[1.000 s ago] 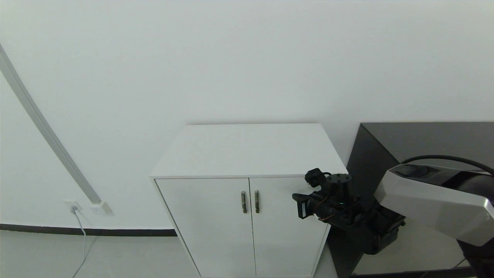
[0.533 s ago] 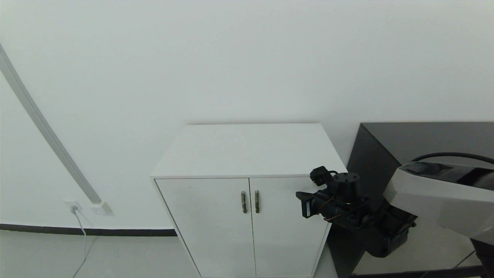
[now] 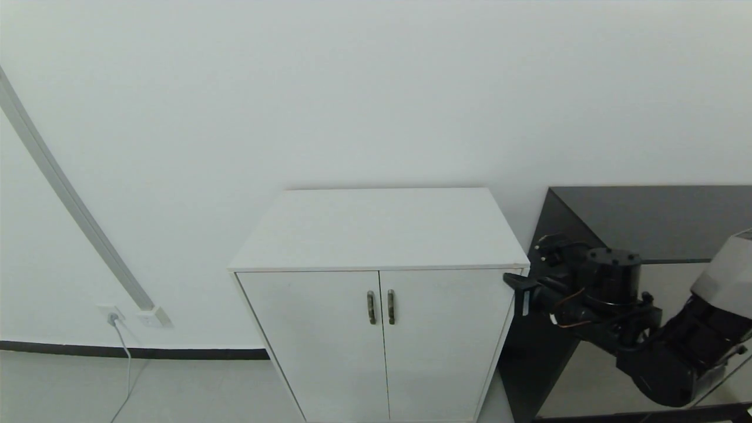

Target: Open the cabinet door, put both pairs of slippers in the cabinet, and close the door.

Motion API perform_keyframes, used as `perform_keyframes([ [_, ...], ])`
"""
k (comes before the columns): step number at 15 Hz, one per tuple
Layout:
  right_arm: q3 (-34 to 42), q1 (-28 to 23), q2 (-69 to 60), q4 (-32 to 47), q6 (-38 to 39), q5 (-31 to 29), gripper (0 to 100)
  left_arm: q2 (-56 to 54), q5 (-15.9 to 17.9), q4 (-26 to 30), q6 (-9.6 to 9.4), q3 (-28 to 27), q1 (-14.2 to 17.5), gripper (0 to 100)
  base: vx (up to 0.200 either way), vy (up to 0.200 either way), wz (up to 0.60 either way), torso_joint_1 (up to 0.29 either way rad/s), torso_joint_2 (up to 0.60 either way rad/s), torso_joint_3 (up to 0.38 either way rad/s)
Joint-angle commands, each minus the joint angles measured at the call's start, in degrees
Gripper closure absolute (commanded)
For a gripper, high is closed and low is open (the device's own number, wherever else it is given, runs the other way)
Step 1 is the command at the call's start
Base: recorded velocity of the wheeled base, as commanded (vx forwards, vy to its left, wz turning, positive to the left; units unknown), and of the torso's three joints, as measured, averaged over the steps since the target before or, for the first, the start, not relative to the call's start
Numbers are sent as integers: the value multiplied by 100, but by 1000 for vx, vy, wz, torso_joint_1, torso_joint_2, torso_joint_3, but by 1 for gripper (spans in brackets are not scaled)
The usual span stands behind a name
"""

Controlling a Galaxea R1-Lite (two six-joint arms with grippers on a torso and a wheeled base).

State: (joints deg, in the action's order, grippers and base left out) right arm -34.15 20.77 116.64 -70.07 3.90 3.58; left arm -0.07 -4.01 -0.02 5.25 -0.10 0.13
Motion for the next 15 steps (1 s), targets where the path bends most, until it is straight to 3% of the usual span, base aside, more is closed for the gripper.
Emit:
perform_keyframes([
  [1, 637, -610, -783, -15, -21, -121, 100, 7, -3, -6, 2, 1, 4, 100, 0, 0, 0, 0, 0, 0],
  [7, 2158, -2402, -2383, -7, -680, -262, 100, 7, 32, -6, -7, 1, 4, 100, 0, 0, 0, 0, 0, 0],
  [15, 3415, -2402, -3903, 284, -838, -104, 100, 7, 32, -6, -7, 1, 4, 100, 0, 0, 0, 0, 0, 0],
])
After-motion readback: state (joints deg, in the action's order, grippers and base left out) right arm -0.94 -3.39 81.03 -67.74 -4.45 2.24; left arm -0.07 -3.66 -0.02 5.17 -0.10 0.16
